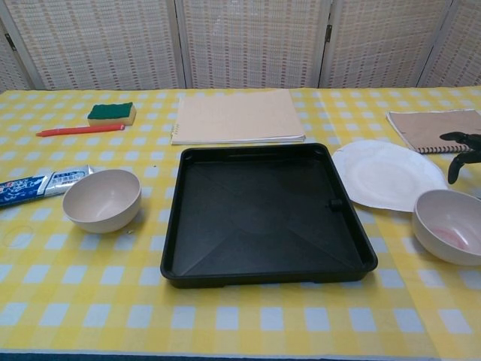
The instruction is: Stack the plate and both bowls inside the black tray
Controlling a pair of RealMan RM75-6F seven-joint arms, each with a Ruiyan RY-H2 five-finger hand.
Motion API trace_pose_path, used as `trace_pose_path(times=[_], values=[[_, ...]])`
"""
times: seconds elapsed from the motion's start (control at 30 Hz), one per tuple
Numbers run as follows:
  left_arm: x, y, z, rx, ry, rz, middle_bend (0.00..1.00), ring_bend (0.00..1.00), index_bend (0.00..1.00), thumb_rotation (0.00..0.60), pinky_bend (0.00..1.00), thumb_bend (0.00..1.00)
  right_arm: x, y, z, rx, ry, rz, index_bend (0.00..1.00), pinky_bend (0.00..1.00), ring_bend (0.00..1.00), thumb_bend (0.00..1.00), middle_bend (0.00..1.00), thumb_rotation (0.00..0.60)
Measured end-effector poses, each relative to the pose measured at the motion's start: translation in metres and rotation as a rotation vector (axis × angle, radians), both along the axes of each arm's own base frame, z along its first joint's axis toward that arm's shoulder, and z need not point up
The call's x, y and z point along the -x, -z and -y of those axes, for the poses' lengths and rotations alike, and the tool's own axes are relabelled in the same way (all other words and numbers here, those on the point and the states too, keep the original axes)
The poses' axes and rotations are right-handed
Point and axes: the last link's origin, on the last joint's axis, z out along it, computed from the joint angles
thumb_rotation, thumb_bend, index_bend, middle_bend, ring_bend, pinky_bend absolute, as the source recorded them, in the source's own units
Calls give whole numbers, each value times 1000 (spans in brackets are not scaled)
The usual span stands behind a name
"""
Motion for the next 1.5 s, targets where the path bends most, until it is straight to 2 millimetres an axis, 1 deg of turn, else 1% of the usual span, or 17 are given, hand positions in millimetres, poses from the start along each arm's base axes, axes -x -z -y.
trace_pose_path(times=[0.3, 0.7, 0.97, 1.07, 1.37, 1.5], values=[[0, -2, 1, -5, -2, -1, 15, 0, 18, 600, 0, 366, -8, 10, 3, -17, -21, 0, 425, 0, 20, 392, 3, 600], [1, -2, 1, -7, -9, 4, 15, 0, 18, 600, 0, 349, -12, 19, 7, -28, -17, -4, 425, 0, 17, 392, 3, 600], [1, -3, 2, 9, -14, 30, 15, 0, 16, 600, 0, 319, -17, 26, 13, -33, -1, 16, 425, 0, 20, 392, 10, 600], [2, -3, 2, 6, -20, 18, 15, 0, 16, 600, 0, 320, -19, 28, 15, -38, 1, 19, 450, 0, 24, 392, 20, 600], [3, -4, 3, 23, -31, 16, 15, 0, 4, 600, 0, 321, -26, 34, 17, -36, -13, 50, 589, 0, 70, 391, 96, 600], [3, -4, 3, 25, -30, 8, 15, 0, 0, 600, 0, 360, -28, 33, 17, -25, -21, 66, 637, 0, 96, 395, 137, 600]])
